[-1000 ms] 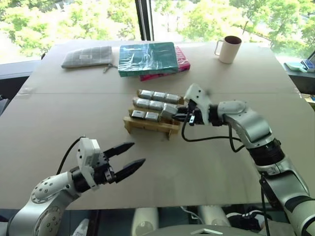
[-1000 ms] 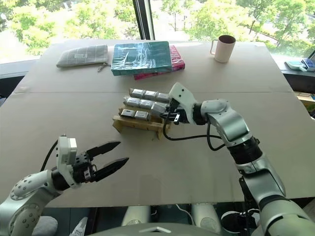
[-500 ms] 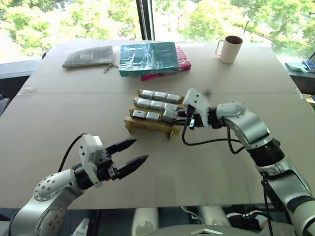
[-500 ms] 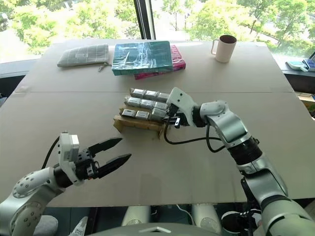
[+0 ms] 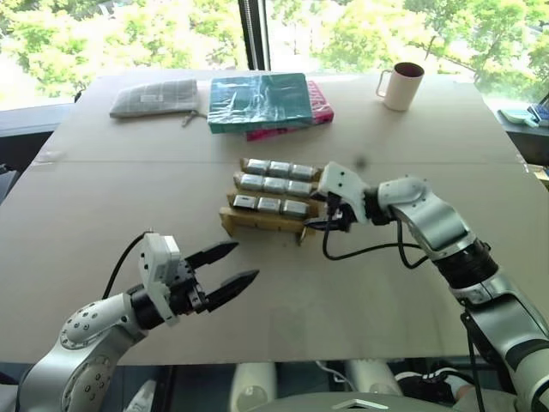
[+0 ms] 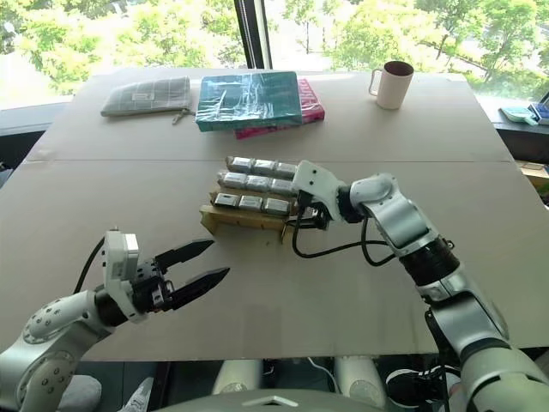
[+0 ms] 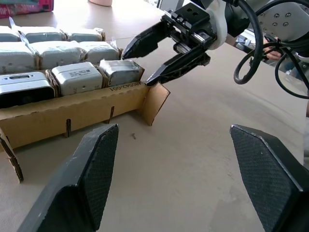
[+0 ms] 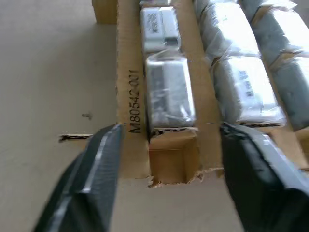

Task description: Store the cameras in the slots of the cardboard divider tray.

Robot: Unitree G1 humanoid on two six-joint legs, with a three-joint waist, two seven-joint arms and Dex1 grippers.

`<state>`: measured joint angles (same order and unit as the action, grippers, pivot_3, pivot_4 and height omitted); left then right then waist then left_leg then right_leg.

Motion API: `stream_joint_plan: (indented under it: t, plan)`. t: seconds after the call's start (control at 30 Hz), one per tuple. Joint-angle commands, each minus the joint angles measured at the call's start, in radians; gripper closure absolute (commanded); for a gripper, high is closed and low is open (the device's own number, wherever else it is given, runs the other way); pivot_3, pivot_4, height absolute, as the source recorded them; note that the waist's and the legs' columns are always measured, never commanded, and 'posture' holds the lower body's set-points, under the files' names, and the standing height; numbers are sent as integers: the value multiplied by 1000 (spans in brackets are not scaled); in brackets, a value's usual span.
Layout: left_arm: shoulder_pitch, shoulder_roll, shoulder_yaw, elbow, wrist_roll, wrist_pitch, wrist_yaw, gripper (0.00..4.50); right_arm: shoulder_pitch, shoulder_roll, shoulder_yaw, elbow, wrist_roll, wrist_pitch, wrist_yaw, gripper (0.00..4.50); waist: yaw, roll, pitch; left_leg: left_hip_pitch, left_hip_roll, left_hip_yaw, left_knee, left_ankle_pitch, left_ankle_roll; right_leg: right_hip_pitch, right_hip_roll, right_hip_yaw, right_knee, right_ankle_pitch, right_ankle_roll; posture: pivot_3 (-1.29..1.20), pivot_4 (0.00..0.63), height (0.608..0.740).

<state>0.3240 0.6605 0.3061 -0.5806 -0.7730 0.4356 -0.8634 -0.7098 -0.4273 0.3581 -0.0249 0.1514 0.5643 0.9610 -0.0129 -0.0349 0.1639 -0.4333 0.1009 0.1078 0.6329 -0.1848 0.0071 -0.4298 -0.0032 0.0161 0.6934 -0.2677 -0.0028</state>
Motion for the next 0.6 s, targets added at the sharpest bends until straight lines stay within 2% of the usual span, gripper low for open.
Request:
stream_joint_plan:
  t: [0.03, 0.1, 0.17, 0.33, 0.47, 0.6]
  plan:
    - [-25, -8, 22, -50, -38, 10, 40, 666, 80, -36, -150, -228, 68, -45, -40, 541, 1, 0, 0, 0, 0, 0, 0, 0, 0, 0, 0, 0, 0, 0, 0, 0, 150, 740]
    - [-54, -23, 13, -64, -41, 16, 86, 666, 156, -37, -243, -344, 120, 15, -95, 42, 4, 0, 0, 0, 0, 0, -1, 0, 0, 0, 0, 0, -1, 0, 0, 0, 150, 740]
    - [-90, -51, 2, -67, -25, 19, 151, 666, 245, -52, -295, -446, 110, 19, -155, 22, 3, -1, -1, -1, 0, -1, -1, 0, 0, 0, -1, 0, -1, 0, 0, 0, 150, 740]
    - [-157, -185, -25, -67, 27, 23, 371, 666, 580, 40, -416, -667, -27, -9, -461, 22, 2, -1, -1, 0, 0, -2, -1, 0, 0, 2, 0, 2, -1, 0, 1, 0, 150, 740]
    - [-142, -279, -23, -73, 112, -27, 487, 666, 783, 124, -445, -761, -30, -54, -557, 22, -9, -2, -1, 1, 0, -1, -1, 0, 0, 1, 1, 5, 0, -2, 5, 0, 150, 740]
    - [-70, -271, 11, -39, 121, -63, 434, 666, 956, 141, -439, -801, -25, -163, -559, 22, -8, -2, -2, 3, 0, -2, 0, 0, 0, 2, 1, 5, 0, -3, 5, 0, 150, 740]
